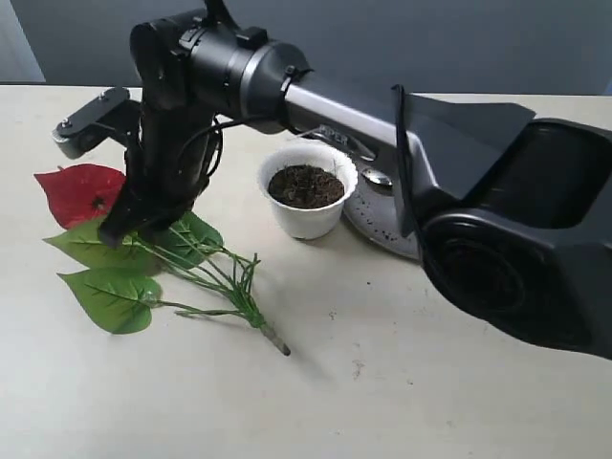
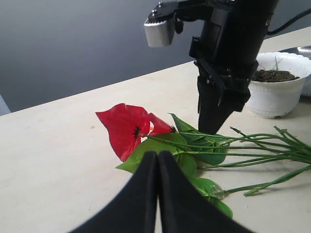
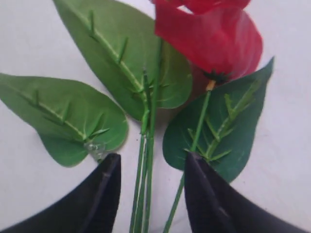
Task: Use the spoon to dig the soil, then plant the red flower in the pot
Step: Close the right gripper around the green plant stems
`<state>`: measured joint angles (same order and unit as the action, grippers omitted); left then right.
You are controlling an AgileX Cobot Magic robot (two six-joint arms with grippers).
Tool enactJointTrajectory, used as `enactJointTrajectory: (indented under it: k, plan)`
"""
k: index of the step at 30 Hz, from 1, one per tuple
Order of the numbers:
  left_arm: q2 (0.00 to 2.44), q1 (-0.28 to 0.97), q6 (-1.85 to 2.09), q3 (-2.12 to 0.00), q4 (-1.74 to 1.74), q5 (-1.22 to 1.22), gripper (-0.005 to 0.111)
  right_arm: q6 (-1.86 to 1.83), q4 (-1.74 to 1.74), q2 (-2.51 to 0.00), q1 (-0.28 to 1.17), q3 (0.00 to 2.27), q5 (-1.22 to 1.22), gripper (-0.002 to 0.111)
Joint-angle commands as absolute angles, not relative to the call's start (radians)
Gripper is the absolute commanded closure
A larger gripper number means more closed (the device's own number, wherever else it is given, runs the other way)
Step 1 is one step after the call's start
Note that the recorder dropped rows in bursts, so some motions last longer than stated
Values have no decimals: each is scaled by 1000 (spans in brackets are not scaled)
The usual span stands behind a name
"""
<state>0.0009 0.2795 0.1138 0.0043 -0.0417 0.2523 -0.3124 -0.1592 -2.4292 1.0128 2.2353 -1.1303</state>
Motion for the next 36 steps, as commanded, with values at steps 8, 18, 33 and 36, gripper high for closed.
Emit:
enactJointTrajectory:
  k: [8,18,33,36]
  plan:
    - [0,283,112,0,-40,240,106,-358,-107,-2539,1019,2239,-1108,66]
    - [0,283,112,0,-40,240,106,-358,-55,-2567,1019,2239,-1016,103]
    - [0,283,112,0,-40,240,106,-340,-142,-2512,1019,2239,-1094,68]
    - [0,283,112,0,-40,240,106,-340,-161,-2472,1019,2239,-1089,66]
